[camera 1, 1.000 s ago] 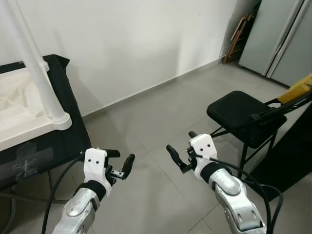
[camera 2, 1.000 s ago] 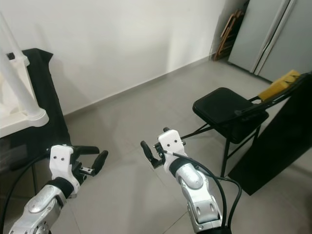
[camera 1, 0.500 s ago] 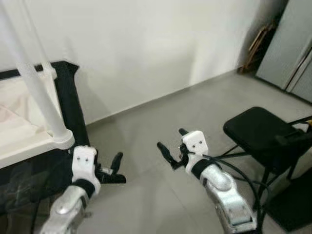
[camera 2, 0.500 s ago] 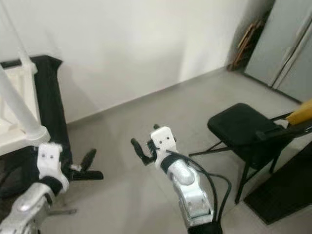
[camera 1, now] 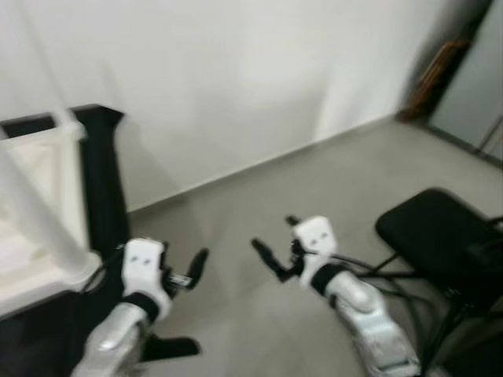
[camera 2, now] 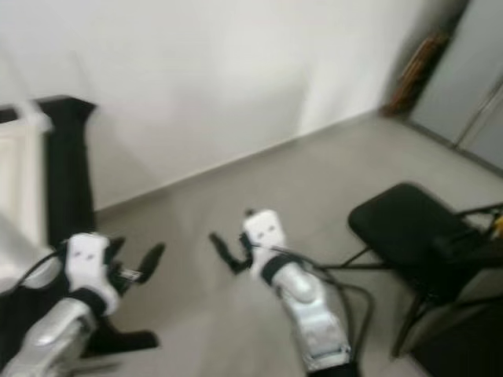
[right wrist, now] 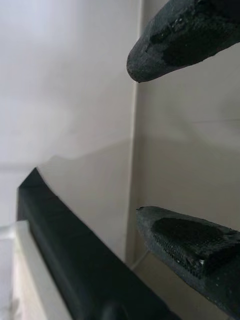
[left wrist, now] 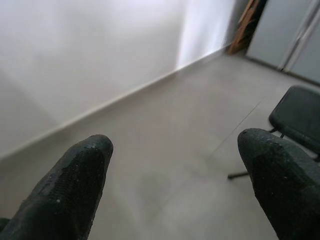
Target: Building children table
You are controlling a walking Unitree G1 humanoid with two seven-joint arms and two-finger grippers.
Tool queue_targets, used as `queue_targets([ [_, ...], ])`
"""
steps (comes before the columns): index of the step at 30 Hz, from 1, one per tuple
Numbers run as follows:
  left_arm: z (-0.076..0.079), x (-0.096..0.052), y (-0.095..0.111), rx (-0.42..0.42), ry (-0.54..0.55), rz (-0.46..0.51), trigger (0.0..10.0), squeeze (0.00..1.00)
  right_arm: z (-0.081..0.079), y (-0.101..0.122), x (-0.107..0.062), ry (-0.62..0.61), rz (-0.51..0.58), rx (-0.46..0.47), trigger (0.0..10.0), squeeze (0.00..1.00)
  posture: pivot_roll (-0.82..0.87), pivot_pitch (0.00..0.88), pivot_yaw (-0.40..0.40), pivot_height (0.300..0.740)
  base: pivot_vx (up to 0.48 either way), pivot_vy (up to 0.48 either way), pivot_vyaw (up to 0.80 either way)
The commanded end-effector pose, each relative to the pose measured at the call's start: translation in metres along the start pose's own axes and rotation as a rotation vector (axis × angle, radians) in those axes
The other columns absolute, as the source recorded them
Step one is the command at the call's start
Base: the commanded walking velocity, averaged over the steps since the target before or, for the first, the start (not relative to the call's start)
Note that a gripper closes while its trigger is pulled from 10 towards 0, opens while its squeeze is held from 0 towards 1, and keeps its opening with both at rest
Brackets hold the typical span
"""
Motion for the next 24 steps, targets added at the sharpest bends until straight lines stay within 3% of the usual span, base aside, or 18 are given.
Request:
queue_targets([
  [1, 0.002, -0.004, 0.004, -0.003, -0.006, 0.033, 10.0, 0.00, -0.004, 0.001, -0.004, 0.043, 0.011, -0.012, 10.0, 0.00, -0.08, 0.135, -0.004, 0.740, 0.000, 0.000, 0.80],
  [8, 0.007, -0.008, 0.006, -0.027, -0.064, 0.046, 10.0, 0.00, -0.009, 0.015, -0.011, 0.189, 0.027, -0.018, 10.0, 0.00, -0.08, 0.140, -0.002, 0.740, 0.000, 0.000, 0.80],
  [16, 0.011, -0.016, 0.009, -0.053, -0.134, 0.067, 10.0, 0.00, 0.009, 0.023, -0.016, 0.200, 0.019, -0.049, 10.0, 0.00, -0.08, 0.138, -0.007, 0.740, 0.000, 0.000, 0.80],
  [24, 0.014, -0.032, 0.013, -0.084, -0.202, 0.078, 10.0, 0.00, 0.002, 0.014, -0.022, 0.260, -0.013, -0.024, 10.0, 0.00, -0.07, 0.135, -0.010, 0.740, 0.000, 0.000, 0.80],
])
Point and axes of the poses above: a point about 5 cm out from each wrist's last joint towards the gripper, its own x axis pointing out of the wrist towards the gripper, its own y axis along the axis of the wrist's last joint, z = x × y, the point moved 3 cm from there along x, pointing out of the wrist towards the gripper, and after that the axes turned 9 degrees about x, right-handed, at the moved point
